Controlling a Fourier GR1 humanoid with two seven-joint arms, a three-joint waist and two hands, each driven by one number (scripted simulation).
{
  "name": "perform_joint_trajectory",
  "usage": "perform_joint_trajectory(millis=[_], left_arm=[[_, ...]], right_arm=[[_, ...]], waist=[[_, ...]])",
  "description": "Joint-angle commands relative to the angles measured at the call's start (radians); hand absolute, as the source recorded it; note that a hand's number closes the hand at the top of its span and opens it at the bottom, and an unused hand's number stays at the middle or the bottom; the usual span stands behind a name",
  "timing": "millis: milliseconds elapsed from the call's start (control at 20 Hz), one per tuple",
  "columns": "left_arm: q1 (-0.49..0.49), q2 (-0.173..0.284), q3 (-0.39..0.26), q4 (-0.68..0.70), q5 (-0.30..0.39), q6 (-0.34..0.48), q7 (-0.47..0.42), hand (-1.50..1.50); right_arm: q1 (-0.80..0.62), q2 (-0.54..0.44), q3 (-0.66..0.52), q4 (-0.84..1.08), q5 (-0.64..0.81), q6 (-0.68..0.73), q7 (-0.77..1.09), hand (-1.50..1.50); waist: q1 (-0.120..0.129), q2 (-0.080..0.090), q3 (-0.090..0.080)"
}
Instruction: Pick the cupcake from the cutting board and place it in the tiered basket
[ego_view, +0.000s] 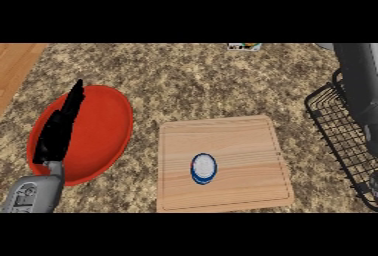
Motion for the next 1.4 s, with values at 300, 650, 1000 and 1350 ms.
perform_joint_trajectory(millis=[300, 650, 1000, 1350], left_arm=[[0.058, 0.028, 0.04, 0.008, 0.025, -0.023, -0.047, 0.0], [0.035, 0.014, 0.03, -0.019, -0.001, 0.004, 0.007, 0.0], [0.062, 0.006, 0.028, -0.05, -0.008, 0.005, 0.028, 0.0], [0.086, -0.004, 0.022, -0.082, -0.012, 0.0, 0.029, 0.0]], right_arm=[[0.035, -0.122, -0.053, 0.148, 0.124, 0.157, 0.118, 1.5], [0.091, -0.18, -0.084, 0.12, 0.142, 0.212, 0.06, 1.5], [0.246, -0.114, -0.136, -0.097, 0.03, 0.278, -0.053, 1.5], [0.351, -0.06, -0.193, -0.253, -0.069, 0.273, -0.069, 1.5]], waist=[[-0.027, -0.008, 0.0], [-0.049, -0.015, 0.001], [-0.065, -0.023, 0.001], [-0.049, -0.018, 0.001]])
